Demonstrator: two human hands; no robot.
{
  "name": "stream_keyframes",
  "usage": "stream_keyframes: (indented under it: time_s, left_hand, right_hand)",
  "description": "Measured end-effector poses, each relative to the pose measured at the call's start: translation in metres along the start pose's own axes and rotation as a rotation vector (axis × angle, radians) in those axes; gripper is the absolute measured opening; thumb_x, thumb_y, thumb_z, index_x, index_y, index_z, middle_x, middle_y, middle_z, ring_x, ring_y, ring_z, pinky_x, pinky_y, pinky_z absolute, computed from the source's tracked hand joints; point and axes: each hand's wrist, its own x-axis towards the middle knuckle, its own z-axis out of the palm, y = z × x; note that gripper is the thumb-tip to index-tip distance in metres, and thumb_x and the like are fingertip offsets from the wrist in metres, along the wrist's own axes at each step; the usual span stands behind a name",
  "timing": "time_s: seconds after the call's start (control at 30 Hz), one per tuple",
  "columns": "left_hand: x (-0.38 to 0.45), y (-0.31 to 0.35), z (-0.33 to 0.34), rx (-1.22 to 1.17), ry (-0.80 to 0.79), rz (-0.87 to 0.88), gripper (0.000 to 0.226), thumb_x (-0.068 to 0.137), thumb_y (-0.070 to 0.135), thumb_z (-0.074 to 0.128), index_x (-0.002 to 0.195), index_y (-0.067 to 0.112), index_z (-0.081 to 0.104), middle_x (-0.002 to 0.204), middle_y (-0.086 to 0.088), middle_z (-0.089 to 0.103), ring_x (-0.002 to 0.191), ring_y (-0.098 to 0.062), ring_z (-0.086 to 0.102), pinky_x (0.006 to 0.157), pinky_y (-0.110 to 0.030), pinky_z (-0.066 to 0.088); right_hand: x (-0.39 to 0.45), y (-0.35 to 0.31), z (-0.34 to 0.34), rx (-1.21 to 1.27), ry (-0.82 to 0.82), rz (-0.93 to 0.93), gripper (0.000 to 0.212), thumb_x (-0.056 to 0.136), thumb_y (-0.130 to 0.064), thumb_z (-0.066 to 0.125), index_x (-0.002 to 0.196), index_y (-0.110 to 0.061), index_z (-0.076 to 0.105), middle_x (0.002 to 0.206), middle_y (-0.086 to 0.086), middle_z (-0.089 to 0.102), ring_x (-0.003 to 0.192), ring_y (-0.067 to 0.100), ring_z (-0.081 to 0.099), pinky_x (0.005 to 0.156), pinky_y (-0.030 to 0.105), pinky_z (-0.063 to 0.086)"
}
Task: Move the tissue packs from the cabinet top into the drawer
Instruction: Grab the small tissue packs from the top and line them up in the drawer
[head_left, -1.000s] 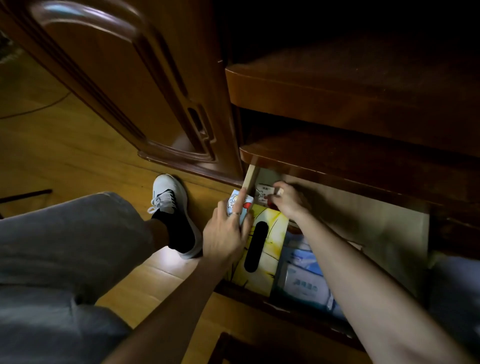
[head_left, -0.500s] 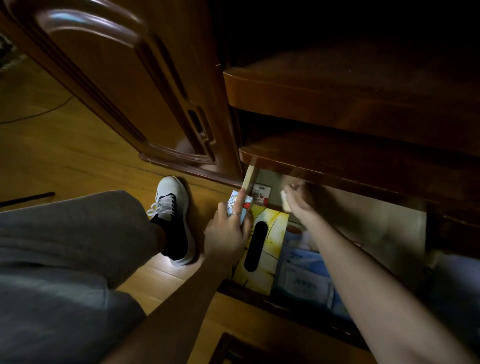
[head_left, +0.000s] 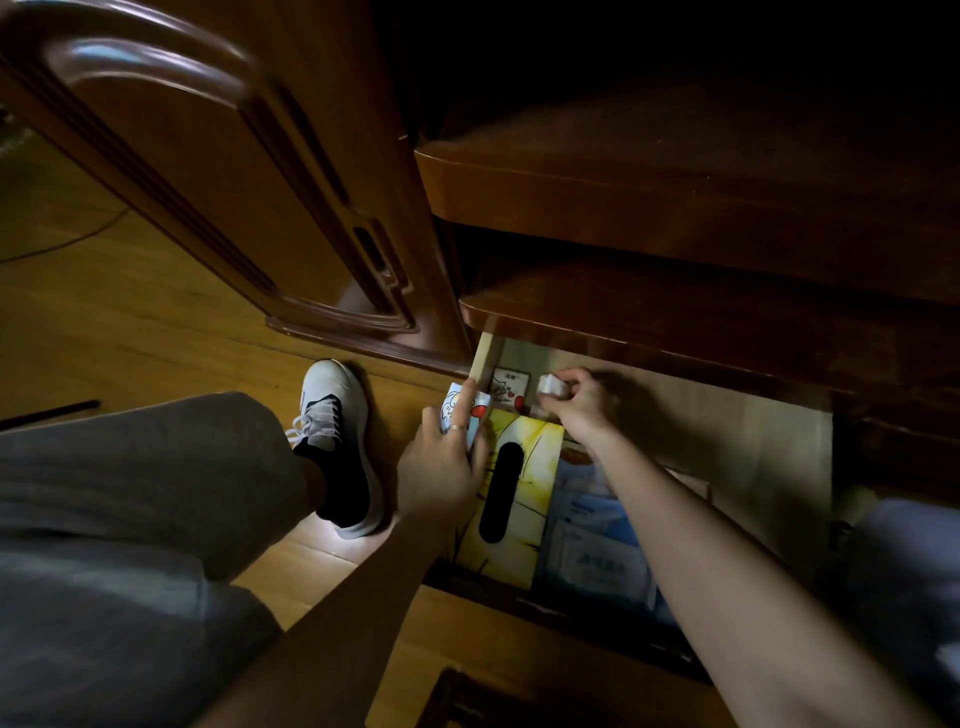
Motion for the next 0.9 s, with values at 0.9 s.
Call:
stream_keyframes:
  time_s: [0.9]
  left_hand:
    - [0.007,0.043,-0.029,-0.149,0.194,0.298,0.069,0.093,0.050,0.061,0.144,0.008,0.040,0.125,-0.008,0.064,0.112,-0.019,0.063,0.078,-0.032,0.060]
  right_hand:
    - [-0.086,-0.032,-0.042,0.159,-0.301,-0.126,0.037,0.084,-0.046,0.071,0.117,-0.030,0.066,0.117,-0.010,0.062,0.110,0.010,0.058,0.089,0.025,0.047]
